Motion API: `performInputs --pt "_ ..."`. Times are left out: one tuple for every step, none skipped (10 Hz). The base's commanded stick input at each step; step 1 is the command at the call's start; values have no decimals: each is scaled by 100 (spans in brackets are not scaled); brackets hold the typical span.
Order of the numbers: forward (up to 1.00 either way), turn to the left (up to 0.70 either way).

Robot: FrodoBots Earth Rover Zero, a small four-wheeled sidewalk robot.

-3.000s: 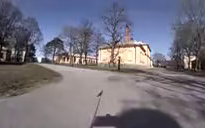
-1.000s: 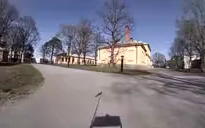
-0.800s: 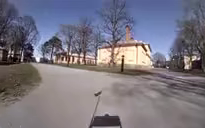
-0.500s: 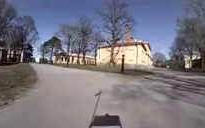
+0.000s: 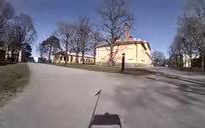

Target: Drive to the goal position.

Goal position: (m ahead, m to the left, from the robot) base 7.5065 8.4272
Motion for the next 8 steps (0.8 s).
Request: performInputs --pt "85 0" --pt "85 0" --pt "85 1" --pt "85 34" --pt "85 34" --pt "85 34" --pt "85 34" --pt "85 34"
